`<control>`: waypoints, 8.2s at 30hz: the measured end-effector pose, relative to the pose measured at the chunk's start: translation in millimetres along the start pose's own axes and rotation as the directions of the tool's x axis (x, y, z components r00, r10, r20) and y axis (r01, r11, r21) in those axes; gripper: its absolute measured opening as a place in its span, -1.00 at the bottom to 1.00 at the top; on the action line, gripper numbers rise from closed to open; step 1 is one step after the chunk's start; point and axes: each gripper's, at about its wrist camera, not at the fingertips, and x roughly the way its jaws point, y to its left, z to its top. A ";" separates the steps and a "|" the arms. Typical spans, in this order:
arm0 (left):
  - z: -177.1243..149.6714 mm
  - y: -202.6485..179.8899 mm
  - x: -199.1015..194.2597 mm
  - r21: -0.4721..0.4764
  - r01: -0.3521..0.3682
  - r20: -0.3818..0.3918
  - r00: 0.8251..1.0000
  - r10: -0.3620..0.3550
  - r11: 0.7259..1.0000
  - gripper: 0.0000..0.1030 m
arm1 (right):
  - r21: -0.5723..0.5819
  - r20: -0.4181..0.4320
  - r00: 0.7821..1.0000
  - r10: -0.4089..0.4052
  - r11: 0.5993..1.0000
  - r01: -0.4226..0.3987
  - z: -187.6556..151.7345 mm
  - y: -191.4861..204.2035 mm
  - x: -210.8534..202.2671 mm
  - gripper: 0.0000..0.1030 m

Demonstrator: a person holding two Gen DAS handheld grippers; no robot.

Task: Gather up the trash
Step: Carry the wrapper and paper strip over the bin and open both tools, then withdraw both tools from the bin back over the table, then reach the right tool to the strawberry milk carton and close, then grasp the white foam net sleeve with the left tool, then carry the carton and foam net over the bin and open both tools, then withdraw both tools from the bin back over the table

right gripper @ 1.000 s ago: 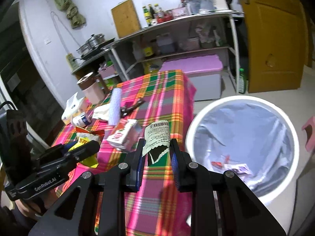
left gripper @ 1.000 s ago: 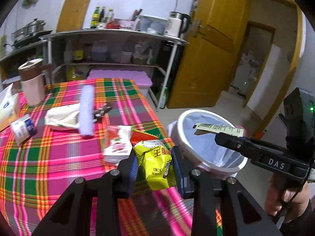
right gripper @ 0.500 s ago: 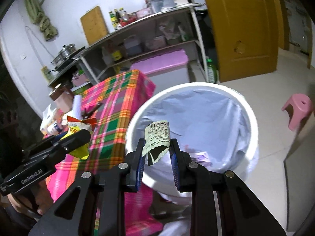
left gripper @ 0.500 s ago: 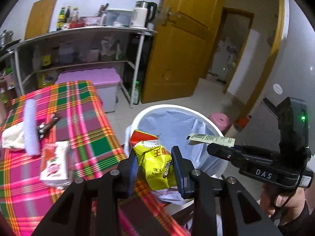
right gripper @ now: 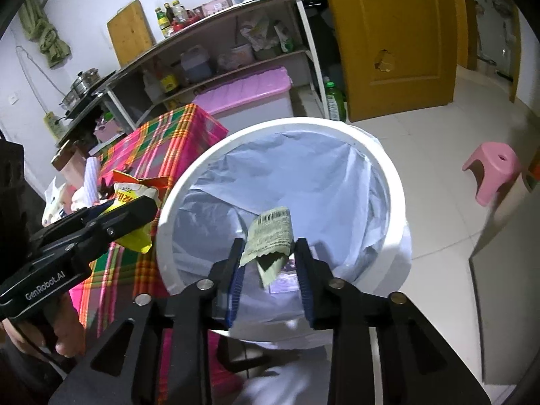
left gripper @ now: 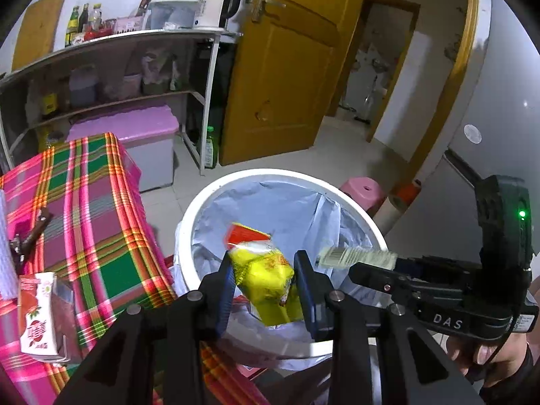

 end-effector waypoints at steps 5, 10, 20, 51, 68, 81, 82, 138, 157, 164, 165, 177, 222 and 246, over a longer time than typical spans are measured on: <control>-0.1 4.0 3.1 -0.012 0.015 -0.001 1.000 -0.015 1.000 -0.20 | 0.002 0.007 1.000 0.001 1.000 -0.001 0.8 -1.1 0.3 -0.10; -2.5 9.0 -9.1 -0.027 0.015 0.019 1.000 -0.014 1.000 -0.20 | 0.006 0.022 1.000 0.012 1.000 -0.012 -0.3 1.8 -3.4 -0.10; -22.0 20.4 -50.1 -0.060 -0.042 0.058 0.997 0.045 0.997 -0.20 | -0.034 0.064 0.995 0.075 0.997 -0.073 -7.3 33.4 -18.5 -0.10; -84.0 104.7 -154.9 -0.263 -0.258 0.113 0.949 0.295 0.930 -0.20 | -0.187 0.005 0.974 0.225 0.957 -0.220 -25.3 147.4 -6.9 -0.03; -110.2 170.0 -192.3 -0.395 -0.324 0.117 0.910 0.397 0.860 -0.20 | -0.273 -0.037 0.976 0.213 0.938 -0.215 -17.4 229.2 40.2 0.13; -120.9 206.8 -200.9 -0.449 -0.314 0.114 0.909 0.401 0.837 -0.20 | -0.319 -0.003 0.999 0.050 0.946 -0.049 -13.3 273.2 85.0 0.14; -120.7 208.0 -200.8 -0.450 -0.312 0.113 0.909 0.400 0.837 -0.20 | -0.316 0.002 0.999 0.034 0.948 -0.032 -13.0 274.0 87.9 0.14; -35.9 232.4 -65.5 -0.368 -0.348 -0.038 0.932 0.360 0.862 -0.62 | -0.206 0.030 0.988 0.154 0.968 -0.145 7.8 193.7 71.2 0.08; -70.5 154.1 -136.8 -0.315 -0.296 0.069 0.940 0.333 0.901 -0.63 | -0.237 0.076 0.986 0.149 0.963 -0.128 -7.8 184.6 21.7 0.08; -81.6 125.8 -148.7 -0.286 -0.274 0.078 0.949 0.307 0.918 -0.63 | -0.243 0.087 0.986 0.143 0.963 -0.118 -16.8 176.4 4.4 0.08; -82.6 121.9 -149.6 -0.281 -0.270 0.078 0.950 0.302 0.921 -0.63 | -0.243 0.088 0.986 0.141 0.963 -0.116 -18.0 175.1 3.0 0.08; -76.3 87.1 -141.5 -0.226 -0.224 0.085 0.965 0.248 0.948 -0.62 | -0.221 0.110 0.987 0.118 0.971 -0.091 -23.0 153.1 -14.1 0.08; -12.4 -1.5 -3.9 -0.026 -0.010 -0.036 0.999 0.009 1.000 -0.50 | 0.008 0.068 0.994 -0.081 0.997 0.081 -9.8 16.4 -6.9 0.10; -29.3 17.2 -47.1 -0.100 -0.028 0.001 1.000 0.029 0.995 -0.43 | -0.051 0.122 0.992 -0.043 0.997 0.050 -12.5 46.9 -28.7 0.12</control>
